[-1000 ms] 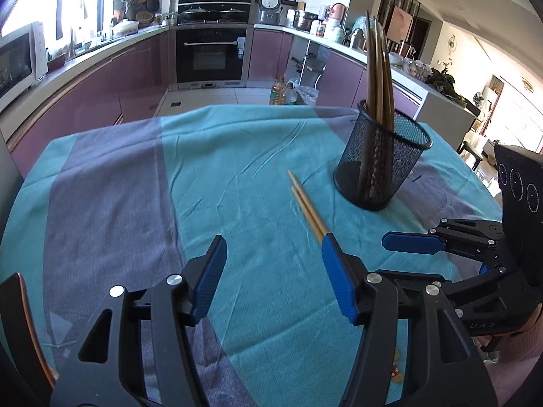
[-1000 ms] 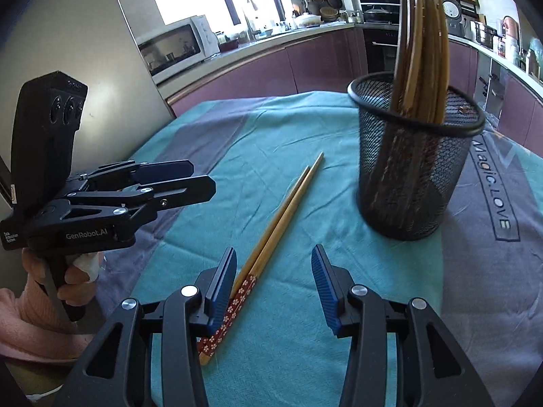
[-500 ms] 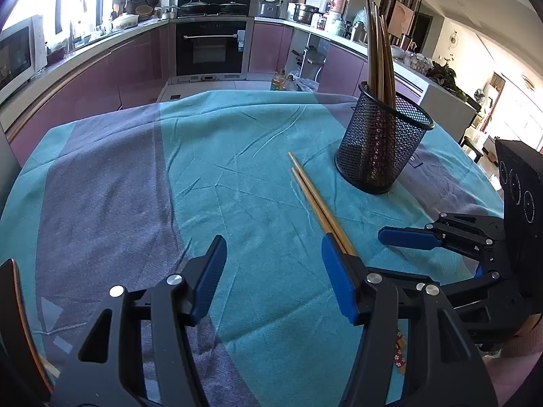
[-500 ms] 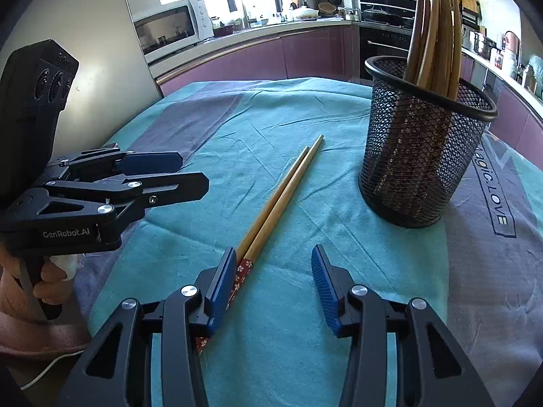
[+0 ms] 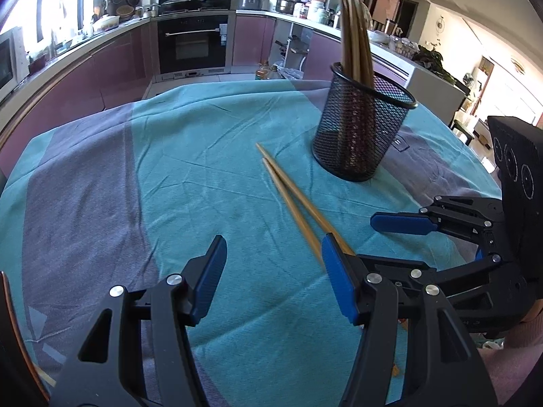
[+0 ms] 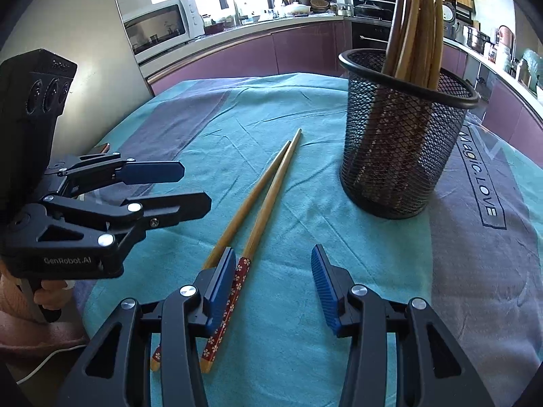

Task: Organize utensils
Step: 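Move both tools back over the last two chopsticks on the cloth, then close the left tool on one chopstick while the right tool grasps the other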

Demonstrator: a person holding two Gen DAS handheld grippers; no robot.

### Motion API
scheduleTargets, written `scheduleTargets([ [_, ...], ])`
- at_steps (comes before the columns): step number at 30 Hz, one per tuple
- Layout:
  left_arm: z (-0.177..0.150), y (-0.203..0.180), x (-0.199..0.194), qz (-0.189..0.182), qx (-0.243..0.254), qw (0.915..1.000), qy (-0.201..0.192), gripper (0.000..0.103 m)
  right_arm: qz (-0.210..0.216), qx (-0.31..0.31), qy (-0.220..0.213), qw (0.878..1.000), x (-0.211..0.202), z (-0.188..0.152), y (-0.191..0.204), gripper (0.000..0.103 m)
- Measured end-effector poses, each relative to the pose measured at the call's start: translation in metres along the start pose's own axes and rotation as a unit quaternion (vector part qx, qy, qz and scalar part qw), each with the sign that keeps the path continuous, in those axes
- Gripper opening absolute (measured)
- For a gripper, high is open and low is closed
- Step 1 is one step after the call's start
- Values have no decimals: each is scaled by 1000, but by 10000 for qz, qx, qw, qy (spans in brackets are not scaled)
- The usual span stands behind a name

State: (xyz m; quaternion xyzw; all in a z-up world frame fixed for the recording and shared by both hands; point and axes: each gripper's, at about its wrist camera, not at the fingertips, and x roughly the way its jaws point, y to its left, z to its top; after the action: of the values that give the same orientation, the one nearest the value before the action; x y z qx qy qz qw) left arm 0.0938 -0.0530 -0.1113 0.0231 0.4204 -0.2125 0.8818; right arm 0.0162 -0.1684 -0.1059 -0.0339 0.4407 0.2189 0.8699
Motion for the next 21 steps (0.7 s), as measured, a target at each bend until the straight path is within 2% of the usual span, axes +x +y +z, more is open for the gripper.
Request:
scheduleTargets([
  [6, 3, -10, 16, -61, 134, 9997, 194, 55, -20, 69, 28, 10000, -2, -1, -7, 42],
  [11, 4, -12, 27, -63, 135, 9993, 351, 45, -19, 31, 55, 10000, -3, -2, -9, 42],
  [21, 8, -4, 34, -133, 51, 9990, 415, 29, -51, -43, 31, 10000, 6, 7, -8, 41],
])
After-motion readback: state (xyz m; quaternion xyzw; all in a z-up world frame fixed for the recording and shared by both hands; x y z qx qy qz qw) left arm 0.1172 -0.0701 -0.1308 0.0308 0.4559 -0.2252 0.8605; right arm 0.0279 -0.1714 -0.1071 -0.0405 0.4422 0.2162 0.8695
